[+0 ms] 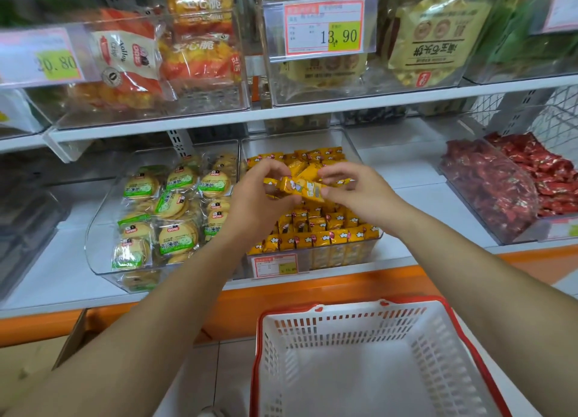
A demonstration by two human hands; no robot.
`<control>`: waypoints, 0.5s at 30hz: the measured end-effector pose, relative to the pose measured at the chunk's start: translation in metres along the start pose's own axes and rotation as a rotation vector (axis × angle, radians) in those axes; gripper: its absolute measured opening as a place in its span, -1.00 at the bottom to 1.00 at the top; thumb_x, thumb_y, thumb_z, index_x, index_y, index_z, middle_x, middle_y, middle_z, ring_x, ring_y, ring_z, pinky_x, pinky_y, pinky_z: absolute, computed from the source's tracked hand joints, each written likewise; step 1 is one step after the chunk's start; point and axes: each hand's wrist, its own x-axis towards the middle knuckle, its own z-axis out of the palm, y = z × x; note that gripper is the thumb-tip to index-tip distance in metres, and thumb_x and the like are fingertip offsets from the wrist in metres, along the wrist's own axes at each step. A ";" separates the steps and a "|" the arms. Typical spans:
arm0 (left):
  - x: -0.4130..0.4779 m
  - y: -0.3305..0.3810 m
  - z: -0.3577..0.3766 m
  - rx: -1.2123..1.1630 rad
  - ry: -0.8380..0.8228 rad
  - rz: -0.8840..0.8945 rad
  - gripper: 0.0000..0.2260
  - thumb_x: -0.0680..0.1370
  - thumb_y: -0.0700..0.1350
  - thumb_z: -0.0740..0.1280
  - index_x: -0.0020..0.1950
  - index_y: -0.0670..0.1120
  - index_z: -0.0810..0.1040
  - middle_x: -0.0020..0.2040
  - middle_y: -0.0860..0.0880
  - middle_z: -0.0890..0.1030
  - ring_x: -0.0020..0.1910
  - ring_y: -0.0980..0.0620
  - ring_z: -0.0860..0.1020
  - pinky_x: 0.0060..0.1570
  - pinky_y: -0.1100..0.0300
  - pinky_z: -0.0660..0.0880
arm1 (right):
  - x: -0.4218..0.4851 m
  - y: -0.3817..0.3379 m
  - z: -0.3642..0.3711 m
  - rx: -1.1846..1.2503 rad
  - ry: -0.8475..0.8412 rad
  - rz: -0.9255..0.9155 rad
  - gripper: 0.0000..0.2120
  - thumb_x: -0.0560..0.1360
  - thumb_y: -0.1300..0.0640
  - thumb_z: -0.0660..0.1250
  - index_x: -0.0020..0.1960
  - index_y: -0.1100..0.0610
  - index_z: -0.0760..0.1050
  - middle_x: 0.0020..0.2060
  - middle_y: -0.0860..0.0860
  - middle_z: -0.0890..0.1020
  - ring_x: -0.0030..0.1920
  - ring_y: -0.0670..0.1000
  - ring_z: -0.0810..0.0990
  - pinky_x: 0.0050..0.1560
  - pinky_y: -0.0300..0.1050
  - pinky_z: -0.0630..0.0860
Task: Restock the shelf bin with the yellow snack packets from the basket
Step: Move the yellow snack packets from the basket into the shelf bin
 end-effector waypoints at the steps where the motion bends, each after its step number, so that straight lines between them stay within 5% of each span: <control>1: -0.003 0.004 -0.005 -0.026 -0.038 0.008 -0.64 0.43 -0.23 0.57 0.02 0.15 0.54 0.04 0.12 0.60 -0.12 0.27 0.60 -0.29 0.37 0.55 | -0.004 -0.004 0.000 0.000 -0.069 -0.012 -0.78 0.54 0.08 0.42 0.16 -0.11 0.59 0.03 -0.14 0.65 -0.01 -0.23 0.62 -0.02 -0.29 0.54; 4: -0.009 0.016 -0.015 -0.106 -0.130 0.056 -0.64 0.43 -0.27 0.56 0.08 0.09 0.58 0.07 0.15 0.61 -0.09 0.17 0.66 -0.21 0.30 0.61 | -0.012 -0.013 0.002 -0.056 -0.138 -0.037 -0.82 0.54 -0.06 0.39 0.13 -0.10 0.59 -0.03 -0.13 0.67 0.02 -0.15 0.63 0.07 -0.17 0.55; 8: -0.008 0.019 -0.014 -0.206 -0.163 0.050 -0.50 0.46 -0.29 0.52 0.26 0.14 0.50 0.13 0.09 0.62 -0.07 0.13 0.70 -0.15 0.27 0.63 | -0.019 -0.017 -0.006 -0.003 -0.167 -0.020 -0.71 0.51 0.03 0.45 0.20 -0.02 0.49 -0.13 -0.04 0.64 -0.23 -0.14 0.63 -0.18 -0.14 0.58; 11: -0.003 0.005 -0.009 0.190 -0.157 0.031 -0.62 0.55 -0.11 0.48 0.29 0.17 0.48 0.12 0.16 0.62 -0.06 0.15 0.65 -0.11 0.15 0.65 | -0.022 -0.012 -0.019 -0.001 -0.116 0.023 -0.56 0.53 0.03 0.43 0.33 -0.19 0.36 -0.11 -0.06 0.50 -0.13 0.01 0.60 -0.07 -0.01 0.51; 15: 0.000 -0.015 0.002 0.803 -0.484 0.095 -0.78 0.58 0.12 0.39 0.21 0.17 0.63 0.10 0.15 0.69 0.12 0.02 0.61 0.20 -0.01 0.49 | -0.026 -0.005 -0.028 0.063 -0.038 0.062 -0.52 0.49 0.06 0.47 0.33 -0.09 0.38 -0.14 -0.02 0.49 -0.01 0.23 0.64 0.03 0.24 0.55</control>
